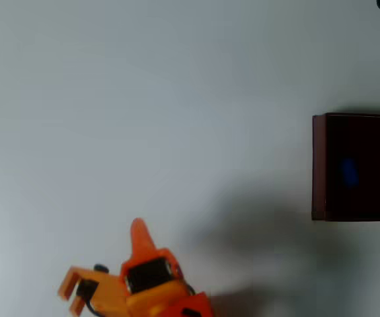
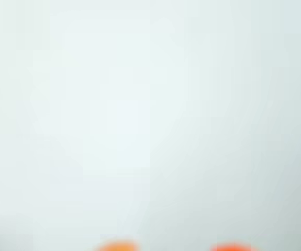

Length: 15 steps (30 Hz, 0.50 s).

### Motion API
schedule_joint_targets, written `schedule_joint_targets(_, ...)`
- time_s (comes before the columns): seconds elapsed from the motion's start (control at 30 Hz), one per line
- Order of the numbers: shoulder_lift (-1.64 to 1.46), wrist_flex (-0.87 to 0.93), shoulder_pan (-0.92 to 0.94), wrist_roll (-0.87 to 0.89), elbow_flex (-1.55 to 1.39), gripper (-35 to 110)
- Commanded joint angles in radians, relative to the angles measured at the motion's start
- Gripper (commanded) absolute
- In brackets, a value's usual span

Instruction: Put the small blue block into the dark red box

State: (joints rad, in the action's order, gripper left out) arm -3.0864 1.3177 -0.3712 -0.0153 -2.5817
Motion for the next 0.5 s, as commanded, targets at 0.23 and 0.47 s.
schedule_joint_targets(0.23, -0.273, 0.049, -0.196, -0.023, -0.241, 0)
schedule_joint_targets(0.47, -0.273, 0.029, -0.187, -0.035, -0.371, 0)
